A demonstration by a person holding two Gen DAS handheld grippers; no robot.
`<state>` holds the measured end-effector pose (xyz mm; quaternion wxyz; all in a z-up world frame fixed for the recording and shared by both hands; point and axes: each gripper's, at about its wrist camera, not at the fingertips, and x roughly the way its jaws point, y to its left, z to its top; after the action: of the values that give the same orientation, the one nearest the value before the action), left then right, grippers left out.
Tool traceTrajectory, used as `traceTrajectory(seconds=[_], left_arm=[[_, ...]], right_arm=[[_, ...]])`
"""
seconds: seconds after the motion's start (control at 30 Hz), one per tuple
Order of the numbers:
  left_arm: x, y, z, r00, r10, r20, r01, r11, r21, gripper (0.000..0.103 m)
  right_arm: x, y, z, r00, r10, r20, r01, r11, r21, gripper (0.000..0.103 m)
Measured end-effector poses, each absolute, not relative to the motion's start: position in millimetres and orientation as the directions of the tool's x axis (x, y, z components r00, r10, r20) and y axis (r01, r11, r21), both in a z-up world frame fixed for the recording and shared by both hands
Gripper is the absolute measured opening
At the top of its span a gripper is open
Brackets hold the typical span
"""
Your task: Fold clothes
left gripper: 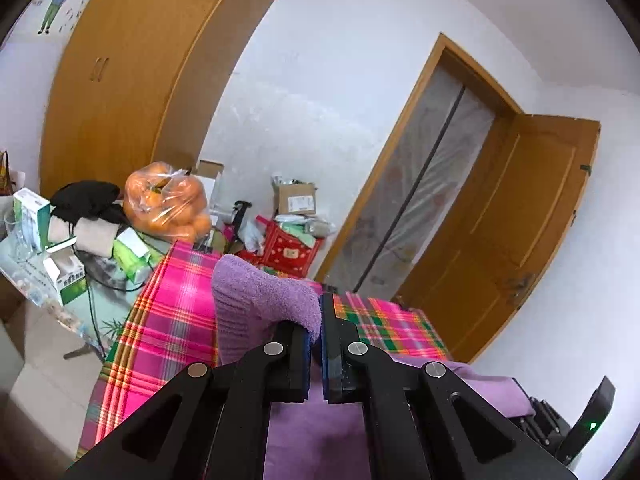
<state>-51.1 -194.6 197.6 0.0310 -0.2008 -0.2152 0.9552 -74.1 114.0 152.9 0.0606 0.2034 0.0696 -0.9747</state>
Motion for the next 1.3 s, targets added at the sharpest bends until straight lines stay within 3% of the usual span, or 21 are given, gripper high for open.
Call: traceTrajectory(seconds=[0.3,0.67,0.83,0.9,1.07,1.3], left_arm=[[-115.4,-212.0,143.0,-0.841,0.097,-0.532,0.14,-0.911,-0.387,0.005],[-180.9,-220.1,102.9,-0.771,0.077,-0.632,0.193,-0.918,-0.347,0.008],[-199.8,-219.0,82.0,-0.694,0.071,-0.716,0.204,-0.935,-0.291,0.015],[-198.3,-224.1,75.5,-0.684,0.09,-0.724,0.21,-0.926,-0.313,0.019],[-185.8,-236.9,64.5,-0.662,0.104,-0.742,0.238,-0.91,-0.339,0.022],[-169.0,-249.4,51.0,-0.627,0.115,-0.77,0.264,-0.899,-0.35,0.028]], right_arm=[[-145.7,101.5,107.8,-0.822,-0.096,-0.562,0.186,-0.977,-0.105,0.004],[-216.3,87.0,73.9,-0.693,-0.006,-0.721,0.157,-0.977,-0.142,0.004],[-241.4,94.4,55.4,-0.597,-0.057,-0.8,0.135,-0.99,-0.03,0.005],[-250.4,104.5,51.0,-0.569,-0.083,-0.818,0.106,-0.994,0.027,0.008],[-256.5,107.3,49.1,-0.549,-0.072,-0.833,0.11,-0.994,0.013,0.012],[-274.9,131.4,50.5,-0.506,-0.135,-0.852,-0.03,-0.984,0.173,0.021]])
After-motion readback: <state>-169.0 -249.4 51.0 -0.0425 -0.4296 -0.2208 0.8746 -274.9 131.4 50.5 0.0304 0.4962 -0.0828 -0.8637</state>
